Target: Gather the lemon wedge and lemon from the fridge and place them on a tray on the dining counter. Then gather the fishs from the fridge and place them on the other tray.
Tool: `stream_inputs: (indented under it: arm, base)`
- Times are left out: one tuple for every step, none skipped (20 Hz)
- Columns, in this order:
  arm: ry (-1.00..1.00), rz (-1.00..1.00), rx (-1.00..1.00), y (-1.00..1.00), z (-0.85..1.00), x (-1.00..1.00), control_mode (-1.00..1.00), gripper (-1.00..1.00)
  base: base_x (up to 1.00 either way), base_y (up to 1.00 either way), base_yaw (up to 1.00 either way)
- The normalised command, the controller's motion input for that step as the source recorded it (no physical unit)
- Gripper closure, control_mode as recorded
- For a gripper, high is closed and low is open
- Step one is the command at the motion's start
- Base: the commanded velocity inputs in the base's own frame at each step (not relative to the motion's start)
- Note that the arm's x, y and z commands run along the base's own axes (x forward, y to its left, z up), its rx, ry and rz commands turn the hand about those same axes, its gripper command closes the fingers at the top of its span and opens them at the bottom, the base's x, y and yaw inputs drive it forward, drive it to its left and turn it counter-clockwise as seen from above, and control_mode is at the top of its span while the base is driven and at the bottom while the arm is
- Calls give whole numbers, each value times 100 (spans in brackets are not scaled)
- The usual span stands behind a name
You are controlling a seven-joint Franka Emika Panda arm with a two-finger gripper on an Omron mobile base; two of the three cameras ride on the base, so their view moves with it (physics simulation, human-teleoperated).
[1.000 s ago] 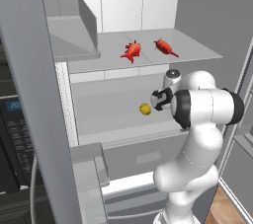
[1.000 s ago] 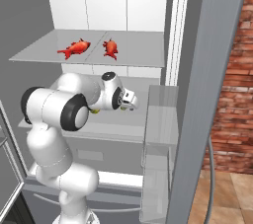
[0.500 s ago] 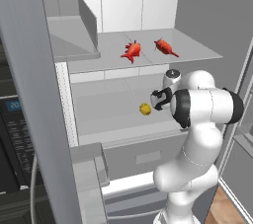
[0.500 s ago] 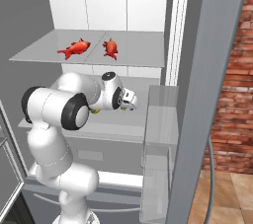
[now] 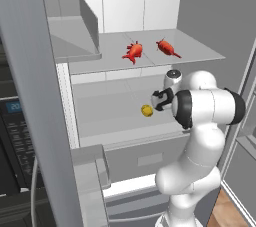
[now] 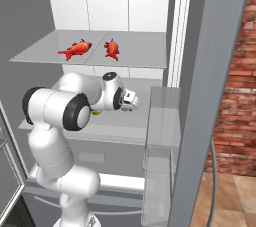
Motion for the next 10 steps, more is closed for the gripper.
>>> stream_inputs:
  arm:
    - [0, 0, 0, 0, -19, 0, -100, 100]
    - [0, 0, 0, 0, -23, 0, -100, 100]
    - [0, 0, 0, 0, -23, 0, -100, 100]
    - [0, 0, 0, 0, -22, -7, -100, 100]
    - [0, 0, 0, 0, -21, -12, -100, 100]
    - [0, 0, 0, 0, -19, -17, -100, 100]
    - [0, 0, 0, 0, -16, -21, -100, 100]
    - [-3, 0, 0, 0, -14, -25, -100, 100]
    - [-4, 0, 0, 0, -11, -24, -100, 100]
    - [-6, 0, 0, 0, -6, -28, -100, 100]
  base:
    - [0, 0, 0]
    - [0, 0, 0]
    - [0, 0, 0]
    - [0, 0, 0]
    - [0, 0, 0]
    - [0, 0, 0]
    - [0, 0, 0]
    - [0, 0, 0]
    - [0, 0, 0]
    - [0, 0, 0]
